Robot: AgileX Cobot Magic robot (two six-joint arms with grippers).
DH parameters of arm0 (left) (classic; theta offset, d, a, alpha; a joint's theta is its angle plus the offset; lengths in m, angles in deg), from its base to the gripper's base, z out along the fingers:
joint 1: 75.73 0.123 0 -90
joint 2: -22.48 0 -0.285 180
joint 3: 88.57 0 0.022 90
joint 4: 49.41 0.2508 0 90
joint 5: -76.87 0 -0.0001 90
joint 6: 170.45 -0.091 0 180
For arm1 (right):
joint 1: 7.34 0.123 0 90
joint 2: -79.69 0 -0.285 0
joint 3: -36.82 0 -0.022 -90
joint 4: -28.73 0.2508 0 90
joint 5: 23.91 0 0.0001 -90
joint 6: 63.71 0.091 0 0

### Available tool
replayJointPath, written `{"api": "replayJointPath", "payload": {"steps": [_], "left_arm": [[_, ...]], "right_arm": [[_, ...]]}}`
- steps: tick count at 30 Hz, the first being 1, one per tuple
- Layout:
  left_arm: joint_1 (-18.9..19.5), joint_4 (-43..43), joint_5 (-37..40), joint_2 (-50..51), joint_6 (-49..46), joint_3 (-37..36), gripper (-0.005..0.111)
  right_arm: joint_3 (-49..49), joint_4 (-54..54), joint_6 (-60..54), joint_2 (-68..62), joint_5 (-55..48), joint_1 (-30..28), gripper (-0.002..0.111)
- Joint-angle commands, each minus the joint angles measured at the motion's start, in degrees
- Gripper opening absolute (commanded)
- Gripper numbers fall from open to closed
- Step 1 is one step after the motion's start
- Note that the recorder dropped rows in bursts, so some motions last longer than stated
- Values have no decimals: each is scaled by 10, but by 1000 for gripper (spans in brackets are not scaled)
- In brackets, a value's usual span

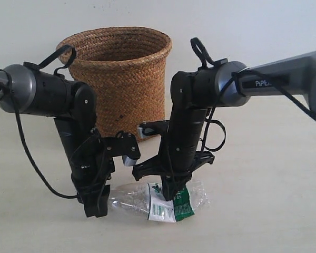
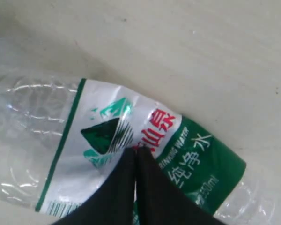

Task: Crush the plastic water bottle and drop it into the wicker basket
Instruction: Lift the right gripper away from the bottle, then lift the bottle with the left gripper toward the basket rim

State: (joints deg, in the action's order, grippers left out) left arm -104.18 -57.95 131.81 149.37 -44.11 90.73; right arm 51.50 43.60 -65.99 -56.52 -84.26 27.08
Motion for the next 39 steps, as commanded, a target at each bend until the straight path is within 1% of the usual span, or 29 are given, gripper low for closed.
{"api": "replayJointPath", "payload": {"steps": [1,5,7,11,12,15,16,18,23,26,30,32,36,39], "left_arm": [[-1,-11,1,-4,-1,1,4],[-1,-11,1,-4,-1,1,4],[-1,-11,1,-4,-1,1,4],[-1,-11,1,-4,-1,1,4],[-1,-11,1,-4,-1,1,4],[-1,-7,1,-4,0,1,4],[-1,-5,1,-4,0,1,4],[-1,-5,1,-4,0,1,4],[-1,-5,1,-4,0,1,4],[-1,-5,1,-4,0,1,4],[-1,-5,1,-4,0,1,4],[-1,-5,1,-4,0,1,4],[-1,-5,1,-4,0,1,4],[-1,-6,0,-4,0,1,4]], "right_arm": [[-19,-28,0,-21,-21,4,0],[-19,-69,-1,66,-28,4,0],[-19,-103,3,155,-35,4,0],[-19,-161,23,254,-52,4,0],[-19,-179,32,303,-53,4,0],[-24,-186,31,420,-57,4,0],[-35,-192,33,481,-53,4,0],[-50,-197,34,539,-44,4,0],[-151,-198,39,699,7,4,0],[-237,-194,39,807,49,4,0],[-358,-177,69,936,134,4,0],[-413,-175,81,994,161,4,0],[-504,-163,83,1074,147,4,0],[-555,-149,83,1110,155,4,0]]}}
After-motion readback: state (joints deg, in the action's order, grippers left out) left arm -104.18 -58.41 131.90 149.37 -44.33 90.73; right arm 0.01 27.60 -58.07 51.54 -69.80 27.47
